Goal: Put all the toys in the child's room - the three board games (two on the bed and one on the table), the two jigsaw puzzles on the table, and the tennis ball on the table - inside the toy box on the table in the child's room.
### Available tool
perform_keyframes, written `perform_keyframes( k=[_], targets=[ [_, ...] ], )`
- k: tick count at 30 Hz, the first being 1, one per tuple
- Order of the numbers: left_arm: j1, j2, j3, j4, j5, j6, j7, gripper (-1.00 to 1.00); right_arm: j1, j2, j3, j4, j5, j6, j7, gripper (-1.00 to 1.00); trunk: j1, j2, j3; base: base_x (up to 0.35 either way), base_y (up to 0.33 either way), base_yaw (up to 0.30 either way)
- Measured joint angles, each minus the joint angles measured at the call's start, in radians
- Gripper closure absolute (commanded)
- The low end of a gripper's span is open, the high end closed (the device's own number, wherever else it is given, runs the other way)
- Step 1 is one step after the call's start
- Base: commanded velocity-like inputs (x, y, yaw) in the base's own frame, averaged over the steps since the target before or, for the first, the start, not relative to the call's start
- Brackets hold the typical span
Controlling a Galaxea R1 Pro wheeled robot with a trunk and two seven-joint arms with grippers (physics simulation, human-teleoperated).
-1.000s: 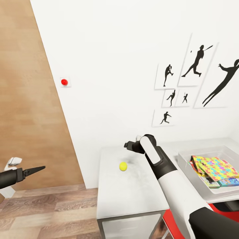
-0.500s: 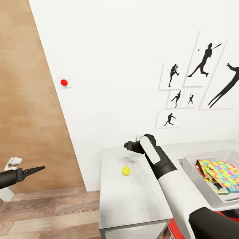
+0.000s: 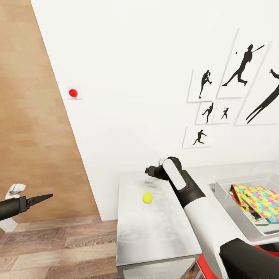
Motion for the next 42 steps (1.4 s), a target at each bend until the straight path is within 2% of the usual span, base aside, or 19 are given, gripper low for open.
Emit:
perform_keyframes(
  k=[7, 19, 27, 42],
  targets=[
    [0.0, 0.0, 0.0, 0.0, -0.001, 0.0, 0.001, -1.0, -0.019, 0.001, 0.0, 0.068, 0.001, -0.005, 0.0, -1.0, 0.0, 0.0, -0.011, 0.025, 0.022, 0.0],
    [0.0, 0.0, 0.0, 0.0, 0.0, 0.0, 0.001, -1.0, -0.023, 0.0, 0.0, 0.095, 0.002, -0.008, 0.001, -1.0, 0.0, 0.0, -0.031, 0.057, 0.049, 0.0],
    [0.0, 0.0, 0.0, 0.0, 0.0, 0.0, 0.002, -1.0, -0.046, -0.001, 0.0, 0.153, 0.003, -0.01, 0.0, -1.0, 0.0, 0.0, -0.044, 0.001, 0.001, 0.0],
    [0.0, -0.001, -0.002, 0.0, 0.0, 0.0, -0.004, -1.0, -0.069, -0.001, 0.0, 0.181, 0.003, -0.012, -0.001, -1.0, 0.0, 0.0, -0.069, 0.0, 0.0, 0.0]
  ],
)
